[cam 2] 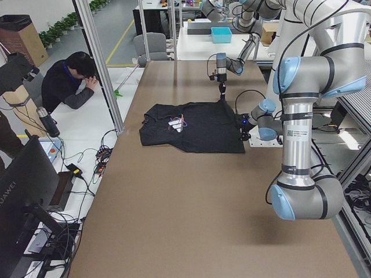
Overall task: Fold clothes
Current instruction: 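Grasp the hem corners with both grippers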
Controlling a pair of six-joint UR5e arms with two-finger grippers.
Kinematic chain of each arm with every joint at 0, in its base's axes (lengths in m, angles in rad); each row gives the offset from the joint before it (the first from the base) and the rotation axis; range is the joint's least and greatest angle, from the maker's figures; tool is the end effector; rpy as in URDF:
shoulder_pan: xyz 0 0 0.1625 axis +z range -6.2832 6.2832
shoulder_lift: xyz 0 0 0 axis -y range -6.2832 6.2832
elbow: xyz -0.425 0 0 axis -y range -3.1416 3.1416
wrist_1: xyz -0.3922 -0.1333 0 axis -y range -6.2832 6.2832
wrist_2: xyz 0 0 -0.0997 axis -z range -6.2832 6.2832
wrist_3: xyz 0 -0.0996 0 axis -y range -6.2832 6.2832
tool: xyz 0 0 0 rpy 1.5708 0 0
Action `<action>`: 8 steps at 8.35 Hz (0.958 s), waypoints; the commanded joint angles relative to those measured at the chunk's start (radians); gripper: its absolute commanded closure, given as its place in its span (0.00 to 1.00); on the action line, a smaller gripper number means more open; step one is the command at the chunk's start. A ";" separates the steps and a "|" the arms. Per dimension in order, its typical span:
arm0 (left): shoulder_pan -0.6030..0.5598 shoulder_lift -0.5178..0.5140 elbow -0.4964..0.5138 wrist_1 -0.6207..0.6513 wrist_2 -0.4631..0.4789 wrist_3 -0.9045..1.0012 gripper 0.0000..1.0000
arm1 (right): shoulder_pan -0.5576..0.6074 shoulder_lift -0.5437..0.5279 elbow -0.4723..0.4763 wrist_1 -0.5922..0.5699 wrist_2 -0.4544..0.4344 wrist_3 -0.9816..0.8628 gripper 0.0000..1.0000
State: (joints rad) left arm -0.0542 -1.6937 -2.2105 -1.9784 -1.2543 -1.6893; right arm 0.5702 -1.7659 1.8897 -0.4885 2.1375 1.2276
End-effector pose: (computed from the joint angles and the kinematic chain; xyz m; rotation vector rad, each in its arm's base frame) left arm 0.4521 -0.1891 0.2585 0.2429 1.1729 -0.3367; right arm -0.3112 -0.2944 0.4678 0.0717 -1.2644 -0.1456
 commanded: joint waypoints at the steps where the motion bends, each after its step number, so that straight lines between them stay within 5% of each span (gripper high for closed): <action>1: 0.008 0.038 0.138 -0.211 0.007 0.039 0.06 | 0.008 0.009 0.000 0.002 0.002 0.000 1.00; 8: 0.051 0.042 0.215 -0.215 0.033 0.034 0.06 | 0.013 0.014 0.006 0.037 0.005 0.000 1.00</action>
State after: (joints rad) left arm -0.0331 -1.6496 -2.0069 -2.1936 -1.2361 -1.6523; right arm 0.5800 -1.7519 1.8923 -0.4644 2.1407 1.2272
